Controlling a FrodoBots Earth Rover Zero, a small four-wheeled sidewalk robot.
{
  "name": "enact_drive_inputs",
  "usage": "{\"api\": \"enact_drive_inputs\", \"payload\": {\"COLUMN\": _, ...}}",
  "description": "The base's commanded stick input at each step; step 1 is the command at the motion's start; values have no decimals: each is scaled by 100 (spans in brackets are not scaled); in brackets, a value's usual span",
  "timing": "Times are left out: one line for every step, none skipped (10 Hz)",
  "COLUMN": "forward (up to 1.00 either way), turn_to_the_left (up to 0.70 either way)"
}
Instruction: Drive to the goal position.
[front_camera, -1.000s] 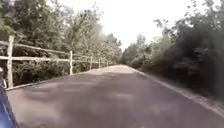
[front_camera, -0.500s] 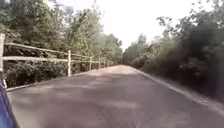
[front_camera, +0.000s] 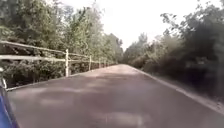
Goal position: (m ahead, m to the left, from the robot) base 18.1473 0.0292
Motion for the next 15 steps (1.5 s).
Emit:
{"api": "enact_drive_inputs", "payload": {"forward": 70, "turn_to_the_left": 0}}
{"api": "enact_drive_inputs", "payload": {"forward": 70, "turn_to_the_left": 0}}
{"api": "enact_drive_inputs", "payload": {"forward": 70, "turn_to_the_left": 0}}
{"api": "enact_drive_inputs", "payload": {"forward": 70, "turn_to_the_left": 0}}
{"api": "enact_drive_inputs", "payload": {"forward": 70, "turn_to_the_left": 0}}
{"api": "enact_drive_inputs", "payload": {"forward": 70, "turn_to_the_left": 0}}
{"api": "enact_drive_inputs", "payload": {"forward": 70, "turn_to_the_left": 0}}
{"api": "enact_drive_inputs", "payload": {"forward": 70, "turn_to_the_left": 0}}
{"api": "enact_drive_inputs", "payload": {"forward": 70, "turn_to_the_left": 0}}
{"api": "enact_drive_inputs", "payload": {"forward": 70, "turn_to_the_left": 0}}
{"api": "enact_drive_inputs", "payload": {"forward": 70, "turn_to_the_left": 0}}
{"api": "enact_drive_inputs", "payload": {"forward": 70, "turn_to_the_left": 0}}
{"api": "enact_drive_inputs", "payload": {"forward": 70, "turn_to_the_left": 0}}
{"api": "enact_drive_inputs", "payload": {"forward": 70, "turn_to_the_left": 0}}
{"api": "enact_drive_inputs", "payload": {"forward": 70, "turn_to_the_left": 0}}
